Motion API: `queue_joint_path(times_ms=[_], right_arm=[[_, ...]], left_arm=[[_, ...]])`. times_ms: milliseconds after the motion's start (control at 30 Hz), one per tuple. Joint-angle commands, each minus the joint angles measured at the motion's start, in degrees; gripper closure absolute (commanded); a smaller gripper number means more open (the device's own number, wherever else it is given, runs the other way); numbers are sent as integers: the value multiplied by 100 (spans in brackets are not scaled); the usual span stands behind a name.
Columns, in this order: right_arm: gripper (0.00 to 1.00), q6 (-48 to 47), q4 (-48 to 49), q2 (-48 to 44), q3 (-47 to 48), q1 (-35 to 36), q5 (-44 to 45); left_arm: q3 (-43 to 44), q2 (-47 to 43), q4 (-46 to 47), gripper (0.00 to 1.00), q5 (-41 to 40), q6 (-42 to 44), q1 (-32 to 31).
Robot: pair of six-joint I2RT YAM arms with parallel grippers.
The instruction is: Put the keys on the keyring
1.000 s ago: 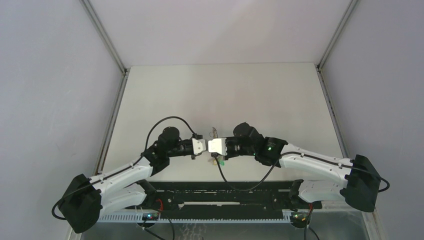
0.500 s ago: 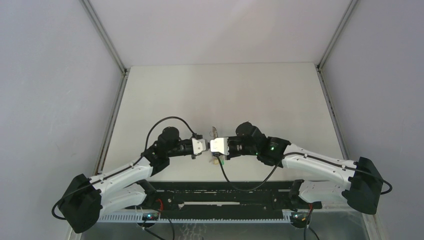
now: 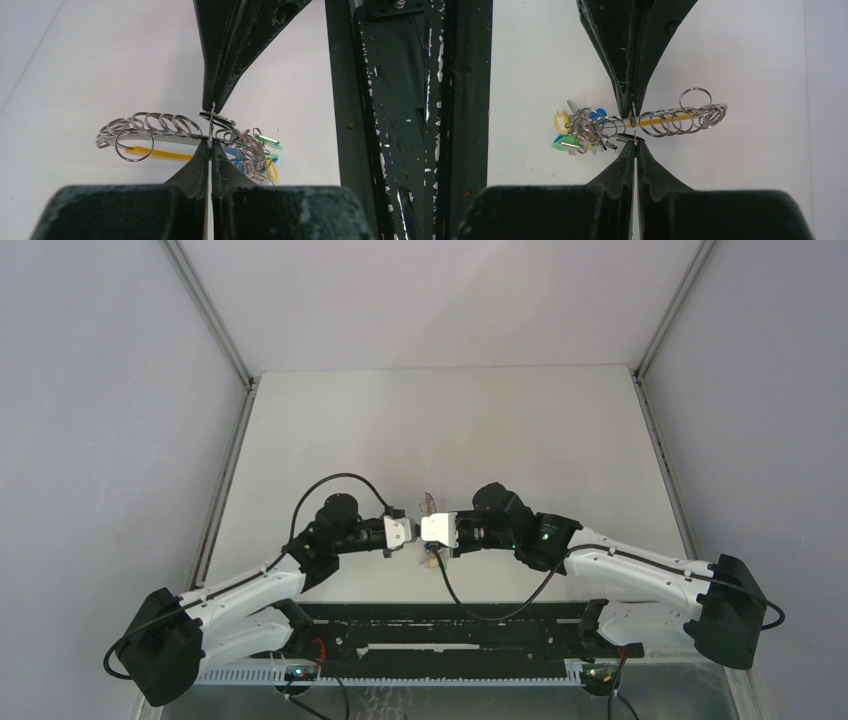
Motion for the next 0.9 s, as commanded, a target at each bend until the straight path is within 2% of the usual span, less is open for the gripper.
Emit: queue_joint_path(times_ms=[0,867], right_arm=[[100,151,311,-94,-9,-17,38],[100,109,190,38,117,8,-118]], left_arm=[[-77,-109,347,100,97,60,-2],[-69,-97,339,100,127,51,-8]])
